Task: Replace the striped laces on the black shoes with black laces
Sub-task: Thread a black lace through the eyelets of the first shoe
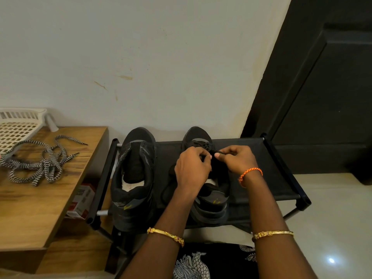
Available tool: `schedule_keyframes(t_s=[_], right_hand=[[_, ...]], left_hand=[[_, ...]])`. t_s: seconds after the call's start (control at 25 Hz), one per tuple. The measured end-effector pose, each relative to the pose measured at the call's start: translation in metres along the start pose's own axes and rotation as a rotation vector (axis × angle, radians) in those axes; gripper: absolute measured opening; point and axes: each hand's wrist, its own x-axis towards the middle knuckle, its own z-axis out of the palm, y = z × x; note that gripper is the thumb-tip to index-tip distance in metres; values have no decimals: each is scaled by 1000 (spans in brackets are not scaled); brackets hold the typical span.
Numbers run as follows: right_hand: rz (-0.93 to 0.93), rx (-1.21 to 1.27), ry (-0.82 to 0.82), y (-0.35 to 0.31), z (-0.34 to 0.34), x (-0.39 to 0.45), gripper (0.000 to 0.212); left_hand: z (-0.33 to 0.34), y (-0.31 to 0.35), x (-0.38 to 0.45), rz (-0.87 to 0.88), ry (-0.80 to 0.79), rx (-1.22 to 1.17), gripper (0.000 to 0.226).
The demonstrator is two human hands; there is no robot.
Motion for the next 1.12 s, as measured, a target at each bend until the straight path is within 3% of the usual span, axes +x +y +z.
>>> schedule_keyframes(t_s=[0.36,0.6,0.76,0.96,1.12], right_hand=[[81,185,-147,1,-7,3,24],[73,318,-215,3,-11,2,6],[98,420,-231,7,-8,0,15],[157,389,-159,7,4,6,14],[284,506,73,20,-17,11,14]], left_hand=[[7,1,2,-86,-15,-136,8],[7,0,5,-73,-27,-145,10],[7,0,6,-93,-44,-164,12],[3,-7,8,-29,-54,-131,12],[-2,-19,8,15,-39,-130,24]])
